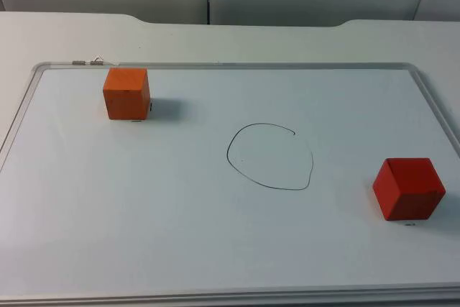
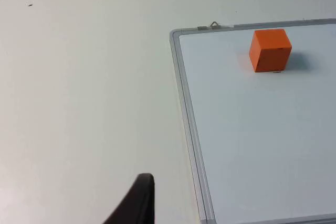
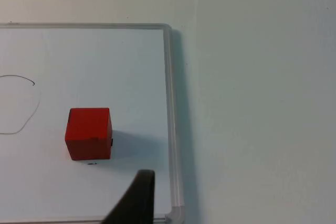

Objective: Pick up one cube with the left hand and another cube with the right hand. First place the cube in the right hand at the target position, then stack the cube in the left hand on top.

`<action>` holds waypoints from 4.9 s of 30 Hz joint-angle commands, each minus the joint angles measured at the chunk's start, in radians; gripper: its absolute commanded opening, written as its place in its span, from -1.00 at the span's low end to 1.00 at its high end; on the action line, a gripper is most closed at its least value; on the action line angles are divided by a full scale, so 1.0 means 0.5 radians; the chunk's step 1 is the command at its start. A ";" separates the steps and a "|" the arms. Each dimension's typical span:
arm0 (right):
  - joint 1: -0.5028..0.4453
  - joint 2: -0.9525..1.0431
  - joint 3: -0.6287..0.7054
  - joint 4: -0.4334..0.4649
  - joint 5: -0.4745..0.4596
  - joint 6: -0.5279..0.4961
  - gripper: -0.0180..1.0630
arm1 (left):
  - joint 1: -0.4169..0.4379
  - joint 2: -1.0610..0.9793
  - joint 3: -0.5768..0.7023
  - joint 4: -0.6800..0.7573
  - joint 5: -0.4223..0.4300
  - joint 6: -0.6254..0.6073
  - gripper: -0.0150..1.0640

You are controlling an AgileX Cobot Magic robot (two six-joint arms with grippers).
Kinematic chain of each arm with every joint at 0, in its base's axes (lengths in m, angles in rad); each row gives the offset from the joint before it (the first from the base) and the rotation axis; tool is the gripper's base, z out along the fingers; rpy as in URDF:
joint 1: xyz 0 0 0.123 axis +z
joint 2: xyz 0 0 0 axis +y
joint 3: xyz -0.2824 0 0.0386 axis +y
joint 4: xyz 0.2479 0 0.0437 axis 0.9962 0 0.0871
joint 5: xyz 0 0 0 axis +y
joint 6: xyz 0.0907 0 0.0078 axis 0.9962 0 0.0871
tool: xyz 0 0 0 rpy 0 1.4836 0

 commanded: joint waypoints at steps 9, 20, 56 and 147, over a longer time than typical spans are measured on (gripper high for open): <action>-0.009 -0.005 0.002 0.007 -0.005 -0.002 0.97 | 0.005 0.004 -0.136 -0.121 -0.182 -0.005 0.98; -0.009 -0.005 0.002 0.007 -0.005 -0.002 0.97 | 0.005 0.445 -0.357 -0.121 -0.399 -0.009 0.98; -0.009 -0.005 0.002 0.007 -0.005 -0.002 0.97 | -0.102 2.492 -1.222 -0.302 -1.055 0.260 0.98; -0.009 -0.005 0.002 0.007 -0.005 0.002 0.97 | -0.517 4.312 -1.695 -0.427 -1.611 0.031 -0.47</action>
